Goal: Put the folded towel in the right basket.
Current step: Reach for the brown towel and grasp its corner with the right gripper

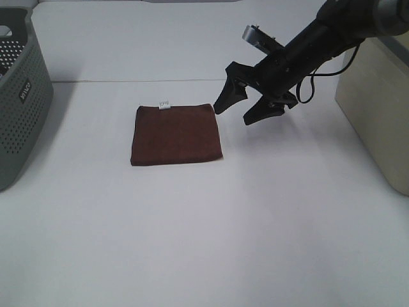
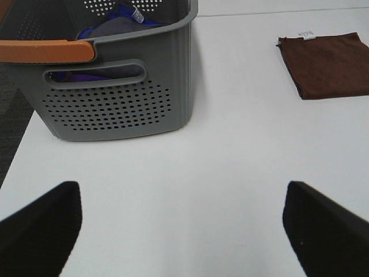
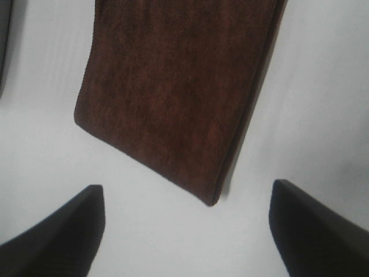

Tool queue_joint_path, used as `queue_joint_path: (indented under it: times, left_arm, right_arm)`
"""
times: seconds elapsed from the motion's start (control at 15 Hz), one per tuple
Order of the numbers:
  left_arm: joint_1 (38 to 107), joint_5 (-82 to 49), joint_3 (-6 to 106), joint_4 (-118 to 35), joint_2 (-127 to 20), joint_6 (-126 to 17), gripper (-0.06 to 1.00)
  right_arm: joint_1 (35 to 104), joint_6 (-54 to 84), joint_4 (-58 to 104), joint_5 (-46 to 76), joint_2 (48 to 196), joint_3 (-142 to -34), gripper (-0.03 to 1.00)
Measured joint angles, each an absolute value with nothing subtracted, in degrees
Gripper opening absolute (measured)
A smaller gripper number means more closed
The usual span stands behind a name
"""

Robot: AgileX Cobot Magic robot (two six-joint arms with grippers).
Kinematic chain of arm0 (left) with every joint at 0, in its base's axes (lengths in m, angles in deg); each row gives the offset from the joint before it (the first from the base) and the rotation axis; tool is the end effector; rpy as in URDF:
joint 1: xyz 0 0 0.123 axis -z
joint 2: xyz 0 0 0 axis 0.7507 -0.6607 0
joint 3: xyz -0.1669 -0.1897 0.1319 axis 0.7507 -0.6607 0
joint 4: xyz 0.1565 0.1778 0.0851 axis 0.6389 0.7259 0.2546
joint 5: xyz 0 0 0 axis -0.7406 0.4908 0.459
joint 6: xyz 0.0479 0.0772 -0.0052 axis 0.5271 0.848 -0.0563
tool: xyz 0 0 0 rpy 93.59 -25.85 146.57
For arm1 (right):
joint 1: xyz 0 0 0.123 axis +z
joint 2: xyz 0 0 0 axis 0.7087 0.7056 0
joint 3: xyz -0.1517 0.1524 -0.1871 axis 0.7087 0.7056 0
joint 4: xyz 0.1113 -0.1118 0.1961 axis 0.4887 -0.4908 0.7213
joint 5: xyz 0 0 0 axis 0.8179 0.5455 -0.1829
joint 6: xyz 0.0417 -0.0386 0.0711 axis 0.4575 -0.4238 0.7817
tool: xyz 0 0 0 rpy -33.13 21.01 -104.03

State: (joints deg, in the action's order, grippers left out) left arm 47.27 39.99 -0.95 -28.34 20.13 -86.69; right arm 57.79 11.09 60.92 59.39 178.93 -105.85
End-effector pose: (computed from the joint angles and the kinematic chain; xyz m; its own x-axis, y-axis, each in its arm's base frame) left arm -0.0054 -0.0002 0.2776 -0.4442 0.0213 -0.8957 -0.0097 0.9995 0.0286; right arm 0.4465 0.1543 0.1501 -0.9457 -0.1502 -0.2882 -0.2951 0.7681 0.5682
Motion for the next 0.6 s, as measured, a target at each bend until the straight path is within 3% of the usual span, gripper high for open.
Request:
queue_joint_path:
  times: [0.33, 0.6]
  left_arm:
    - [47.3, 40.0, -1.0, -28.3, 20.1, -86.7, 0.88]
    - [47.3, 40.0, -1.0, -28.3, 20.1, -86.7, 0.88]
  right_arm:
    - [57.8, 13.7, 61.5, 62.3, 190.4, -117.7, 0.79]
    - [57.8, 14.0, 64.2, 63.1, 194.0, -120.6, 0.79]
